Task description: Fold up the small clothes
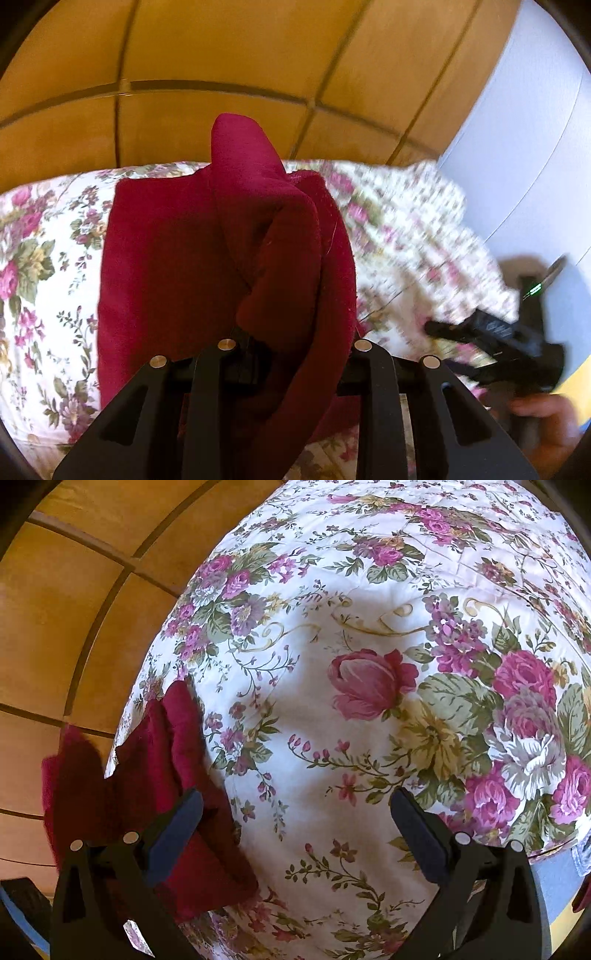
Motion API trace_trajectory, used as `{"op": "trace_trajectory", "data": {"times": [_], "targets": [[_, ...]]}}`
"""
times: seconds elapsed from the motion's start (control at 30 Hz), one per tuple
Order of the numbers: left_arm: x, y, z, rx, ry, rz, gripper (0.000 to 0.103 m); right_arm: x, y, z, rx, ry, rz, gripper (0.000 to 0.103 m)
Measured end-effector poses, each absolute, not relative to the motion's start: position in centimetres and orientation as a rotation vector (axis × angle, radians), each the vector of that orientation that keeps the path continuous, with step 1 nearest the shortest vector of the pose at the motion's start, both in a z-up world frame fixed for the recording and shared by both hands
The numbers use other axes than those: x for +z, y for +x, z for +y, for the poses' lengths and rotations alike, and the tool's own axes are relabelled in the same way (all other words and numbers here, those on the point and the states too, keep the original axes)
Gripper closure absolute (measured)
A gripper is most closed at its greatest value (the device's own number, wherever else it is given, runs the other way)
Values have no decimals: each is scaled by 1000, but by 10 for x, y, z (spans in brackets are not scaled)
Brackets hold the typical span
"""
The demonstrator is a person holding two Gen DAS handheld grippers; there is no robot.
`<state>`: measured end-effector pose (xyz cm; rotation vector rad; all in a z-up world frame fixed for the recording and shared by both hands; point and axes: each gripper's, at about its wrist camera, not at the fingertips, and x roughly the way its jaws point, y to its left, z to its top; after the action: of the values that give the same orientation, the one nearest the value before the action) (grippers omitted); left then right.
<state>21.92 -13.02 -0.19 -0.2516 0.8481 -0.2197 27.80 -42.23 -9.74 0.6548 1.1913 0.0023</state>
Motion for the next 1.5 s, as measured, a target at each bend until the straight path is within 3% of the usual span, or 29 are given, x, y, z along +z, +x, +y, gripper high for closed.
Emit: {"op": "trace_trajectory", "data": {"times": [0.07,0.17,0.23,0.53,0.73,0.93,1.03,1.1,1.13,1.17,1.33,1.5], "targets": [[-16,224,-144,-225,-217,890,46,-98,279,-421,6,652,1195,2],[-26,211,-145,-319,-318,885,29,-99,278,-420,9,629,1199,2],[-26,192,-141,-389,-359,856,23,-98,279,-418,11,615,1199,2],[-12,117,-59,-192,-352,550,19,-80,274,-386,103,542,1170,2],[-57,127,28,120,-495,678,19,-65,262,-331,269,388,1147,2],[-93,140,16,80,-391,819,20,-79,257,-295,451,414,1200,2],[-93,140,7,86,-365,789,22,-90,258,-283,498,440,1218,3],[-92,140,5,75,-366,793,26,-98,261,-278,499,450,1224,21],[-91,140,3,72,-356,791,28,-102,263,-275,503,451,1232,51],[-90,140,0,75,-341,789,29,-106,265,-273,498,446,1242,67],[-78,145,-16,84,-221,769,35,-75,263,-282,527,440,1138,85],[-68,147,-37,57,-150,730,35,-65,263,-299,446,365,1086,88]]}}
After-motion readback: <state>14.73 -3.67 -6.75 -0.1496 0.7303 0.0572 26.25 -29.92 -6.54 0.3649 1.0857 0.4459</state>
